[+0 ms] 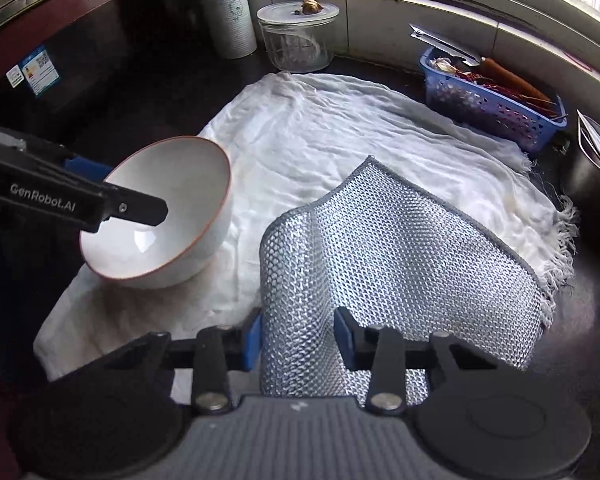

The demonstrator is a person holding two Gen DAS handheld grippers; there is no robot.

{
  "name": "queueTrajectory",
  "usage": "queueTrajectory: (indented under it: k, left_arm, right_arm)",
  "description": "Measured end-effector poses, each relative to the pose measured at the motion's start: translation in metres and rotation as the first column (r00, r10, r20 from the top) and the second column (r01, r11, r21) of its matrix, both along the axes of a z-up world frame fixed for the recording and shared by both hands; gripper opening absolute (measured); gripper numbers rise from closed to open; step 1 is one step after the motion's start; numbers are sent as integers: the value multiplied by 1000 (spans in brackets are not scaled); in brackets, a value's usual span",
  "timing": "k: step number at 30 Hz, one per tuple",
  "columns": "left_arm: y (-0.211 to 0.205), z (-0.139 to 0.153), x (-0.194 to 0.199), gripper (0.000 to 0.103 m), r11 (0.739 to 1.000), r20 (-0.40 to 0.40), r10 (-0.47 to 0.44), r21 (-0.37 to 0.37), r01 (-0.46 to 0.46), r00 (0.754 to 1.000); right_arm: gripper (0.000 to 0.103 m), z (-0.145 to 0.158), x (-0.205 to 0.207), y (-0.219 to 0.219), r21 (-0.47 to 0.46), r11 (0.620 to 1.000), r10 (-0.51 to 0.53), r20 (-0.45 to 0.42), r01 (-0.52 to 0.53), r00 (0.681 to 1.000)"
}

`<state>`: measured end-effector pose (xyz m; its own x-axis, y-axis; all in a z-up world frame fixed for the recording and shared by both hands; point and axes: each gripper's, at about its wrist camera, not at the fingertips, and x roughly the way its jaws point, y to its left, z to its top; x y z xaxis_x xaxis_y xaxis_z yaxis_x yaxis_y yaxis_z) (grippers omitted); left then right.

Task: Clean bowl
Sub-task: 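Lift the mesh cloth with the right gripper toward the bowl in the left gripper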

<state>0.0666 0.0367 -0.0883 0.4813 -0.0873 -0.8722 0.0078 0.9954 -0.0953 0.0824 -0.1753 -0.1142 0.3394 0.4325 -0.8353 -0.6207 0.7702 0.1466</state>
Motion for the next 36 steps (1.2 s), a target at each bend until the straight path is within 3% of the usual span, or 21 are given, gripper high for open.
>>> queueTrajectory:
  k: [4, 7, 8, 10, 12, 14, 16, 29, 34, 36]
  left_arm:
    - [-1, 1, -2, 67, 1000, 4, -1, 2, 1, 1000]
    - [-1, 3, -4, 68, 1000, 7, -4, 4, 4, 1000]
    - [-1, 3, -4, 67, 1000, 8, -5, 7, 5, 1000]
    - [0, 3, -6, 67, 1000, 11, -4, 12, 4, 1000]
    - [0, 3, -7, 56, 1000, 12, -2, 21, 2, 1000]
    - [0, 3, -8, 39, 1000, 17, -3, 28, 2, 1000]
    - [2, 0, -9, 34, 1000, 9, 0, 16, 0, 1000]
    - [20, -18, -14, 23, 995, 20, 65, -80, -63, 998]
    - [24, -20, -12, 23, 989, 17, 32, -142, -29, 999]
    - [22, -21, -11, 23, 992, 19, 0, -129, 2, 1000]
  right_arm:
    - [39, -1, 5, -1, 46, 998, -28, -24, 29, 999]
    - [8, -5, 7, -3, 54, 997, -50, -39, 52, 998]
    - [5, -5, 8, -4, 58, 996, -62, -39, 64, 997]
    - [3, -2, 7, -9, 75, 994, -82, -31, 84, 996]
    - [3, 5, 4, -14, 83, 992, -92, -8, 92, 996]
    - [3, 13, 1, -16, 75, 993, -96, 28, 94, 995]
    - [3, 20, -2, -19, 71, 993, -101, 55, 97, 993]
    - [4, 44, -21, -24, 88, 988, -136, 107, 126, 985]
    - [4, 47, -27, -24, 86, 988, -135, 114, 126, 984]
    - [4, 48, -29, -24, 86, 988, -138, 118, 128, 983]
